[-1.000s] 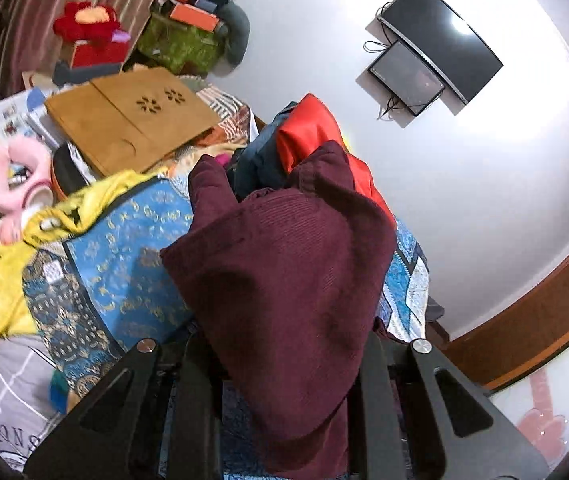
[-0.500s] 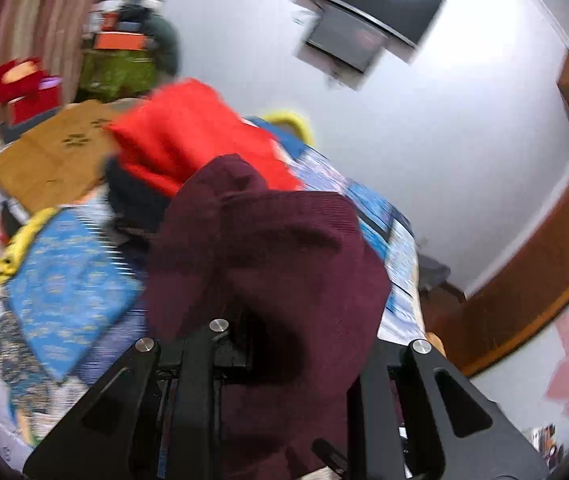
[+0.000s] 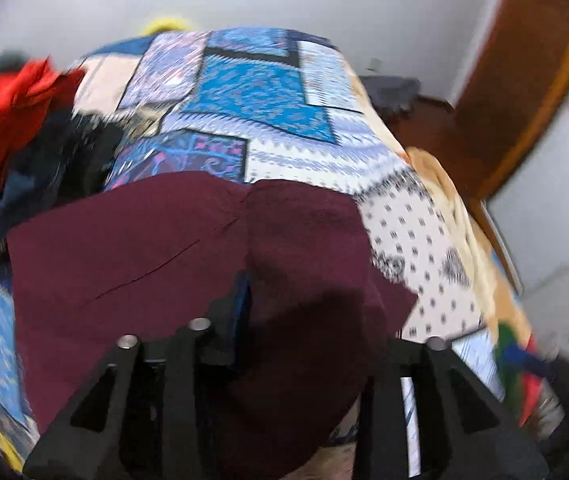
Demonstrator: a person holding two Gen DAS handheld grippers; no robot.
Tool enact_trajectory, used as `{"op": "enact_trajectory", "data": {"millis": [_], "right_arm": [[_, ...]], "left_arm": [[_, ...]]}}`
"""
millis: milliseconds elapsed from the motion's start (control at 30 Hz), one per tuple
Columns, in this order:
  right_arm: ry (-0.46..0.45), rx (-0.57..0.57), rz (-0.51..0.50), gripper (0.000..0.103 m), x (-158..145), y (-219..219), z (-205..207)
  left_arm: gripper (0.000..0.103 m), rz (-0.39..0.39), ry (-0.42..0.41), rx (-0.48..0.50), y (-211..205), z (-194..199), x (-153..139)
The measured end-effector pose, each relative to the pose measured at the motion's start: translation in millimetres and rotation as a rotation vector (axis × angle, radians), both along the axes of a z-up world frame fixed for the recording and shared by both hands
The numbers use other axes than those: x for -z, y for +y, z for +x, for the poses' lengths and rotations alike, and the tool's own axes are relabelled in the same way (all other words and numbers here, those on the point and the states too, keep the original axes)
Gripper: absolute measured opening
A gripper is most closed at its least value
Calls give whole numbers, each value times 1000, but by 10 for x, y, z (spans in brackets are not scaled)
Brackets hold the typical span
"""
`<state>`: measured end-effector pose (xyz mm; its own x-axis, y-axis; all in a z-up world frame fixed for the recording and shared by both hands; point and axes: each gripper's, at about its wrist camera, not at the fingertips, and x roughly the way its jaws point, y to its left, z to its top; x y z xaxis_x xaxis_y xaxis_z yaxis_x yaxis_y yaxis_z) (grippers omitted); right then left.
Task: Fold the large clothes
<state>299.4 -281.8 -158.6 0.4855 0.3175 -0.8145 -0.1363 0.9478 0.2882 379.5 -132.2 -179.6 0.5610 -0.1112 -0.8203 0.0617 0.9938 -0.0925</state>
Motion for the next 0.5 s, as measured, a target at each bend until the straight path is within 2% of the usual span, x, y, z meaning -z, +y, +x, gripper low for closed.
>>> {"op": "enact_trajectory", "data": {"millis": [100, 167, 267, 300, 367, 500], "right_arm": [[8, -7, 6, 91, -13, 27, 23], [0, -22, 8, 91, -72, 41, -19], [-29, -66, 30, 91, -207, 105, -74], [-37, -81, 47, 91, -250, 126, -109], [-46, -109, 78, 91, -306, 168, -128], [-50, -159, 143, 91, -403, 377, -18]], "left_arm": [[53, -15, 6, 80, 49, -124, -100], [67, -48, 4, 119, 80, -244, -195], [72, -95, -20, 138, 236, -432, -406], [74, -97, -31, 134, 284, -489, -452], [91, -94, -78, 110, 497, -631, -596], [96, -58, -143, 19, 963, -809, -695]]}}
